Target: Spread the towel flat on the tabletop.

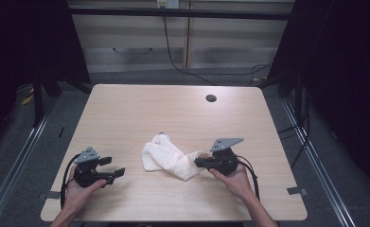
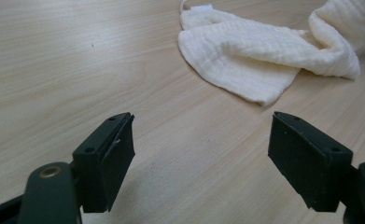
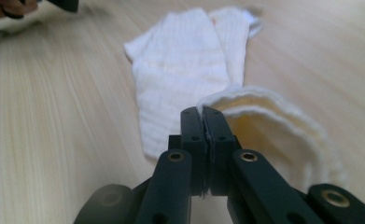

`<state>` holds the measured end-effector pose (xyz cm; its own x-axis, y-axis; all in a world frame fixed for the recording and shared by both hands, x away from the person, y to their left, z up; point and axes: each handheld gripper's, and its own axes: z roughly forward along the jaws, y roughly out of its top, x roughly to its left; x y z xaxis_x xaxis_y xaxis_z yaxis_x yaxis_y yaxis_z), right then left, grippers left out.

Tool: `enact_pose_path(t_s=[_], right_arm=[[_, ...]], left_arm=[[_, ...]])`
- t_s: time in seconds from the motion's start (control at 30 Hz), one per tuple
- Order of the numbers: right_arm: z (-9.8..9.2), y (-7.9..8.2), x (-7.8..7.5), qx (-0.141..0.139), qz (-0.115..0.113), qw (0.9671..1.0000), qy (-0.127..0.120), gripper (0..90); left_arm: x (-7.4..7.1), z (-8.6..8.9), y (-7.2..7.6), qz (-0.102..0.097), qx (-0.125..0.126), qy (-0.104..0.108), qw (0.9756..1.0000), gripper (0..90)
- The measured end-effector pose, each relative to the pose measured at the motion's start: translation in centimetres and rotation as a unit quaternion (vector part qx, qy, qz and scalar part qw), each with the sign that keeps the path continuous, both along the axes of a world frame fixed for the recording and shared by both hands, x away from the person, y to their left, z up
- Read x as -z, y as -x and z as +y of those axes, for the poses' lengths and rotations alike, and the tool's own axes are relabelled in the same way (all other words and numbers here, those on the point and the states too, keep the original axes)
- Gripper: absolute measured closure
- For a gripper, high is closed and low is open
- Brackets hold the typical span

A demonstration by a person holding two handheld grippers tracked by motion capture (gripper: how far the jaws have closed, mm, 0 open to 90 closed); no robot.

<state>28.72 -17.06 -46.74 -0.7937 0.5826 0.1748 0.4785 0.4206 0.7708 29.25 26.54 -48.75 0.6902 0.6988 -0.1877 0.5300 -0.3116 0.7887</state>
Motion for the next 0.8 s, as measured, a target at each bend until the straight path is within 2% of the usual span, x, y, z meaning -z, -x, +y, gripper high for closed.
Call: enact_pose_path(t_s=[0.07, 0.1, 0.27, 0.4, 0.57, 0.67, 0.73, 0.8], right_arm=[[-0.2, 0.3, 0.9, 0.002, 0.014, 0.9998, 0.01, 88.2], [-0.4, 0.6, 1.6, 0.003, 0.022, 0.9994, 0.025, 88.1], [-1.0, 1.1, 2.6, 0.008, 0.036, 0.9986, 0.037, 88.0], [-1.2, 1.6, 2.8, 0.004, 0.039, 0.9981, 0.048, 87.8], [-2.2, 2.2, 2.9, 0.003, 0.048, 0.9972, 0.057, 87.5], [-2.8, 2.5, 2.7, 0.01, 0.052, 0.9965, 0.064, 87.5], [-3.4, 2.7, 2.5, 0.018, 0.052, 0.9955, 0.077, 87.2], [-4.2, 2.8, 2.4, 0.028, 0.056, 0.9949, 0.079, 86.4]], left_arm=[[0.0, -0.1, 0.0, 0.0, -0.001, 0.001, 1.0, 22.2], [0.0, -0.1, 0.0, -0.001, 0.002, 0.0, 1.0, 22.3], [-0.2, -0.1, 0.0, -0.002, 0.003, 0.004, 1.0, 24.0], [-0.7, -0.6, -0.1, -0.007, 0.004, 0.009, 0.9999, 27.4], [-1.3, -1.9, -0.4, -0.012, 0.018, 0.01, 0.9997, 34.4], [-1.6, -2.9, -0.9, -0.01, 0.031, 0.007, 0.9994, 39.6], [-1.7, -3.4, -1.3, -0.009, 0.034, 0.011, 0.9993, 41.4], [-1.7, -3.8, -1.8, -0.006, 0.039, 0.016, 0.9991, 44.7]])
